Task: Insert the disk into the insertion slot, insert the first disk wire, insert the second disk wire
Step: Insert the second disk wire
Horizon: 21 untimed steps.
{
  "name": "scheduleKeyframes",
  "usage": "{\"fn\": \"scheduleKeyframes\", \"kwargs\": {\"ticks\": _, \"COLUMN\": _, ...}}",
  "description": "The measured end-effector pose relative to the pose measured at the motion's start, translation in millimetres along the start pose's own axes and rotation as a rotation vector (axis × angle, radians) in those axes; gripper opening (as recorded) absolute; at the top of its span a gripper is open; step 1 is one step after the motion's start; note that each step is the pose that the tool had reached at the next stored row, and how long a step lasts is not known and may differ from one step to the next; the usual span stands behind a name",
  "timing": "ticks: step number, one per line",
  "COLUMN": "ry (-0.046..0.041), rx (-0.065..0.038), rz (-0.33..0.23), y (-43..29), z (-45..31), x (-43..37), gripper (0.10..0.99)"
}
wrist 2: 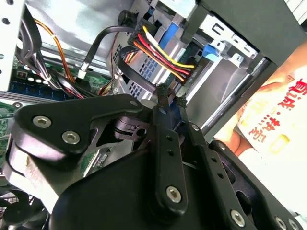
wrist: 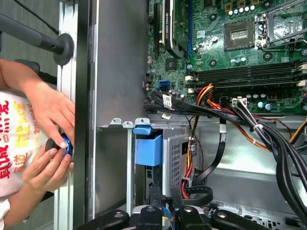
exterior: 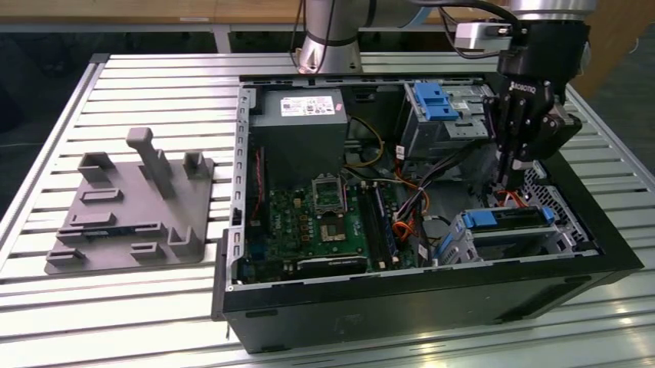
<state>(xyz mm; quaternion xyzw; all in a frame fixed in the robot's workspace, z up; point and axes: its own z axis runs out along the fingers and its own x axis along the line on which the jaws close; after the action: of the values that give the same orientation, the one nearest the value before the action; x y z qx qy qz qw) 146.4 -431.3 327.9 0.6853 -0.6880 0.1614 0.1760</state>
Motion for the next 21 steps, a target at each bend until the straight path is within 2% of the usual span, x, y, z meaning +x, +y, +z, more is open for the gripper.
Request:
{"fn": "scheduleKeyframes", "kwargs": {"ticks": 3, "ry": -0.0202, "rx": 0.000, "rz": 0.000, "y": 0.0, "z": 1.6, "x": 4.3, "gripper": 0.196}}
{"fn": "scheduleKeyframes", "kwargs": {"ticks": 7, "ry": -0.0399, "rx": 0.000, "rz": -0.001, "y": 0.0, "z": 3.3, "x": 10.4, "gripper": 0.196}}
{"fn": "scheduleKeyframes", "kwargs": {"ticks": 10, "ry": -0.0634, "rx": 0.000, "rz": -0.001, "y": -0.1, "z": 4.8, "x": 14.9, "gripper": 0.196}}
{"fn": "scheduleKeyframes", "kwargs": {"ticks": 11, "ry": -0.0730, "rx": 0.000, "rz": -0.001, "y": -0.1, "z": 5.3, "x": 16.3, "gripper": 0.196}}
{"fn": "scheduleKeyframes", "kwargs": {"ticks": 12, "ry": -0.0868, "rx": 0.000, "rz": -0.002, "y": -0.1, "z": 5.7, "x": 17.5, "gripper": 0.196}}
{"fn": "scheduleKeyframes", "kwargs": {"ticks": 15, "ry": -0.1366, "rx": 0.000, "rz": -0.003, "y": -0.1, "z": 6.1, "x": 20.7, "gripper": 0.196}}
{"fn": "scheduleKeyframes", "kwargs": {"ticks": 17, "ry": -0.1643, "rx": 0.000, "rz": -0.003, "y": -0.1, "z": 6.2, "x": 23.3, "gripper": 0.196}}
{"fn": "scheduleKeyframes", "kwargs": {"ticks": 19, "ry": -0.1832, "rx": 0.000, "rz": -0.004, "y": -0.1, "z": 6.4, "x": 26.4, "gripper": 0.196}}
{"fn": "scheduleKeyframes", "kwargs": {"ticks": 21, "ry": -0.1979, "rx": 0.000, "rz": -0.004, "y": -0.1, "z": 6.7, "x": 29.5, "gripper": 0.196}}
